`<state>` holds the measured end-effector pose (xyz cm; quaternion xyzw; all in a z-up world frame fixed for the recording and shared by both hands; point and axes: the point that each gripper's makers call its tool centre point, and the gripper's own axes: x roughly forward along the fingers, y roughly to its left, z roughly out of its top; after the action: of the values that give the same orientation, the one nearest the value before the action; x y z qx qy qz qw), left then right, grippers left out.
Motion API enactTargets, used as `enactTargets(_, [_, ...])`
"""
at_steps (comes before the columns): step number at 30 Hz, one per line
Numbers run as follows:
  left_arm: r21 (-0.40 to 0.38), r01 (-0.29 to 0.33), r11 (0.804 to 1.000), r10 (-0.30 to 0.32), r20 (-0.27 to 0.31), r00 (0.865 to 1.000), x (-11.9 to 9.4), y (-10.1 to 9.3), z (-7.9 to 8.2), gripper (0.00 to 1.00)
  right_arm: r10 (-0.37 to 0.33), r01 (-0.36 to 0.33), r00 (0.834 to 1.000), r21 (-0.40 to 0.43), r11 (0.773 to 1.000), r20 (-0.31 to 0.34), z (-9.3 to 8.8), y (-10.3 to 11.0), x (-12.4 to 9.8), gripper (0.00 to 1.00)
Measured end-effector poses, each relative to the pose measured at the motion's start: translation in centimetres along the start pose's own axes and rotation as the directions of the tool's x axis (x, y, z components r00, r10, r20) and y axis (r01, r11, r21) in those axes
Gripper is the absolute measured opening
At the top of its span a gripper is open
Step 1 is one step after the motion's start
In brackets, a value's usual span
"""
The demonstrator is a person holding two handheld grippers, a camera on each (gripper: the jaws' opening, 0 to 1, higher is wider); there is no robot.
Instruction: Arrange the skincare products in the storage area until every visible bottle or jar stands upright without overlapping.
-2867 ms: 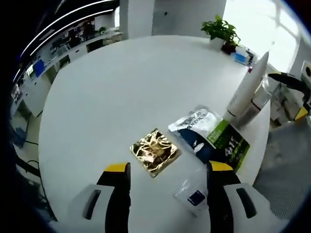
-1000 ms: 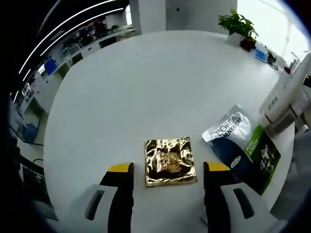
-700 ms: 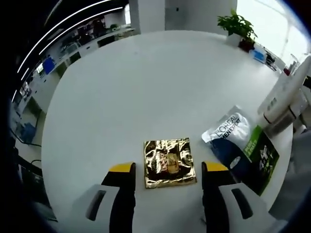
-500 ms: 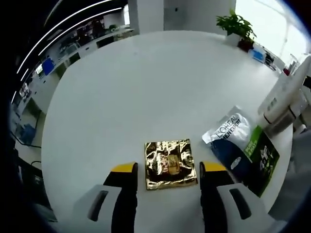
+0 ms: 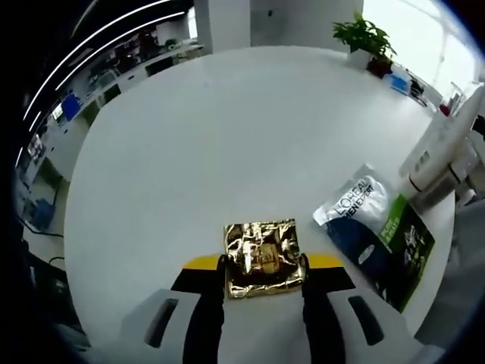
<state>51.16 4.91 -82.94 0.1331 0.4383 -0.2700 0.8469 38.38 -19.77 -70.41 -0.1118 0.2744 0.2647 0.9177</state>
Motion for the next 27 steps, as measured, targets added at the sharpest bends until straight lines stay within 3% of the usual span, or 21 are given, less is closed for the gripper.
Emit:
enactTargets(6, [0.018, 0.018, 1.000, -0.017, -0.019, 1.000, -0.2, -0.2, -0.2, 0.36, -0.006, 0.006, 1.000, 0.000, 1.000, 0.002, 0.1, 0.0, -0.2, 1.00])
enactTargets(18, [0.132, 0.079, 0.988, -0.070, -0.071, 0.995, -1.2, -0.8, 0.0, 0.36, 0.001, -0.001, 1.000, -0.003, 1.000, 0.024, 0.5, 0.1, -0.4, 1.00])
enactTargets(23, [0.239, 0.156, 0.958, -0.127, -0.131, 0.983, -1.5, -1.8, -0.7, 0.37, -0.001, 0.002, 1.000, -0.003, 1.000, 0.029, 0.6, 0.0, -0.6, 1.00])
enactTargets(27, [0.310, 0.170, 0.936, -0.125, -0.158, 0.979, -1.6, -2.0, -0.7, 0.37, -0.001, 0.001, 0.999, 0.001, 1.000, 0.033, 0.7, 0.0, -0.7, 1.00])
